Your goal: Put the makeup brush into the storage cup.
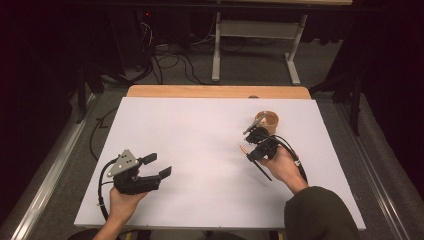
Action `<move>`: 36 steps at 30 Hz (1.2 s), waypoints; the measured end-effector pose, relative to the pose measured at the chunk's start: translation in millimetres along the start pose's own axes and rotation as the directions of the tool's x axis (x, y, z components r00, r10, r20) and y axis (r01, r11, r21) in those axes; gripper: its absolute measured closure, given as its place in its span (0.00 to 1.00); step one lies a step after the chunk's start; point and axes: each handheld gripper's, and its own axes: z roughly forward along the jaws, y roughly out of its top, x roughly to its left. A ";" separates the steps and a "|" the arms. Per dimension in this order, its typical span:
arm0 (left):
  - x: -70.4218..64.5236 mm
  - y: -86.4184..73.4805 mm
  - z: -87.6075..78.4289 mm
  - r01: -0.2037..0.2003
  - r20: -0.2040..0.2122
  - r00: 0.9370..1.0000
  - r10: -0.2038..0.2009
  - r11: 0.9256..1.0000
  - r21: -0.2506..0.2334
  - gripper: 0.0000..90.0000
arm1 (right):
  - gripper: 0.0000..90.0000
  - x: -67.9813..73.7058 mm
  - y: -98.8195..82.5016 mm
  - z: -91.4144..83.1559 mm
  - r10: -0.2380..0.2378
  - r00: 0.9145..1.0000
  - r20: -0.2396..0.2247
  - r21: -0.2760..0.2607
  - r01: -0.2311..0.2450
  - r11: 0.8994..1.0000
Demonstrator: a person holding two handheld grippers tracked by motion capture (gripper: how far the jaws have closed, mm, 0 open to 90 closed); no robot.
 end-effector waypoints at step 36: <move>-0.2 -0.4 0.6 -0.001 -0.001 1.000 0.001 1.000 0.005 0.30 | 0.94 -14.0 -13.8 -36.7 0.030 0.998 -0.055 -0.259 -0.043 0.965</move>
